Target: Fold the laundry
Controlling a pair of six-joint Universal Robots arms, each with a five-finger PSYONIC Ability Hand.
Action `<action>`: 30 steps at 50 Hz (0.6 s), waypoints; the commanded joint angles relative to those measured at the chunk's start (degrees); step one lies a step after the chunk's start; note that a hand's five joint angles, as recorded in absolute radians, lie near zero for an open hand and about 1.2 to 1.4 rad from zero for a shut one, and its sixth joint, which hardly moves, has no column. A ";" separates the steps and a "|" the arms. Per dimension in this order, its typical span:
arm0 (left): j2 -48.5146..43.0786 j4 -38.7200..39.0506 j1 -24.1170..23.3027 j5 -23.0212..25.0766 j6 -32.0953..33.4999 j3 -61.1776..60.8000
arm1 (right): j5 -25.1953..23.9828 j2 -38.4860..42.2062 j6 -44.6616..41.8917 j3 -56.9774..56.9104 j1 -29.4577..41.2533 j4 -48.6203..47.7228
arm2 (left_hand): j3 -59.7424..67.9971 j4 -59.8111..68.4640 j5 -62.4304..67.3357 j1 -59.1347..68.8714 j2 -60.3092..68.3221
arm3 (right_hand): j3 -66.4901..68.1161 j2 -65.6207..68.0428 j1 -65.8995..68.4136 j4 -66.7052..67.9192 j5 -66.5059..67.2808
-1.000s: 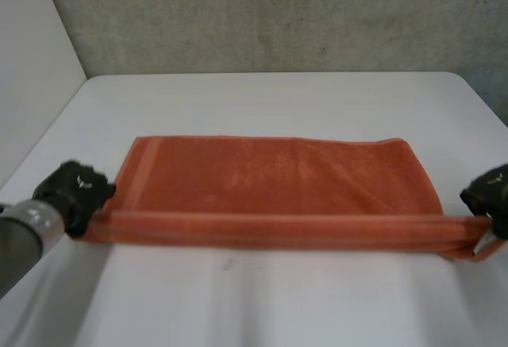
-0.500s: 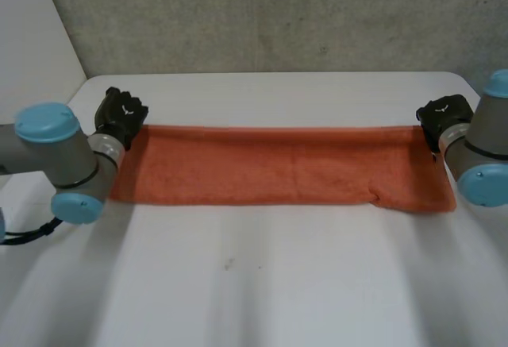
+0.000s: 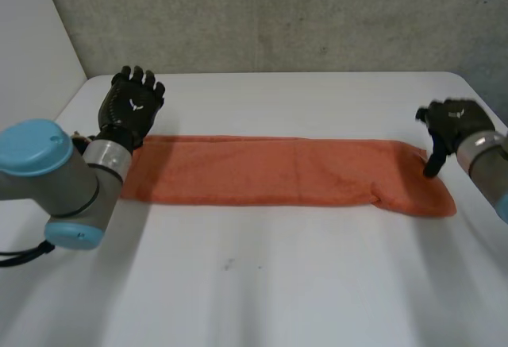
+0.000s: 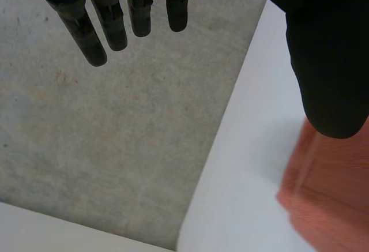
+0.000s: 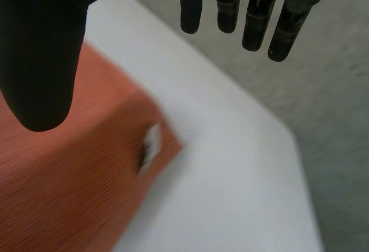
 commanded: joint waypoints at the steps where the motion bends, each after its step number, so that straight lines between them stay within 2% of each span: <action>1: 3.47 -0.13 0.18 0.00 -6.58 -5.49 | -5.65 -1.93 -0.18 9.67 -3.89 3.50 | -2.32 -1.73 -2.75 -1.65 -1.67 | 5.57 5.09 5.75 4.28 3.89; 2: 3.81 -0.13 0.27 0.00 -9.45 -6.79 | -5.83 -1.93 -0.27 10.12 -3.90 3.32 | -2.32 -1.73 -2.75 -1.65 -1.67 | 6.08 5.61 6.26 4.79 4.40; 5: 3.73 -0.13 0.27 -0.09 -10.79 -7.42 | -6.01 -1.50 -0.36 10.74 -4.25 2.88 | -2.32 -1.73 -2.75 -1.65 -1.67 | 12.77 12.29 12.95 11.48 11.09; 12: 3.20 -0.04 0.18 -0.09 -11.15 -8.04 | -5.92 1.40 -0.44 11.18 -5.57 -1.07 | -2.32 -1.73 -2.75 -1.65 -1.67 | 24.90 24.42 25.08 23.61 23.22; 16: 3.38 -0.04 0.09 -0.18 -11.23 -8.03 | -5.75 2.46 -0.88 11.09 -6.01 -3.35 | -2.32 -1.73 -2.75 -1.65 -1.67 | 51.25 50.78 51.44 49.96 49.57; 17: 3.46 -0.04 0.18 -0.18 -11.15 -8.04 | -5.75 2.55 -0.88 11.09 -6.36 -4.58 | -2.32 -1.73 -2.75 -1.65 -1.67 | 67.76 67.29 67.94 66.47 66.08; 25: 3.82 0.14 0.27 -0.36 -11.23 -8.30 | -5.39 3.87 -3.35 9.69 -9.96 -6.17 | -2.32 -1.73 -2.75 -1.65 -1.67 | 67.93 67.45 68.11 66.64 66.25; 30: 3.90 0.14 0.53 -0.36 -11.23 -8.74 | -4.52 3.69 -8.61 8.28 -14.61 -6.00 | -2.32 -1.73 -2.75 -1.65 -1.67 | 67.93 67.45 68.11 66.64 66.25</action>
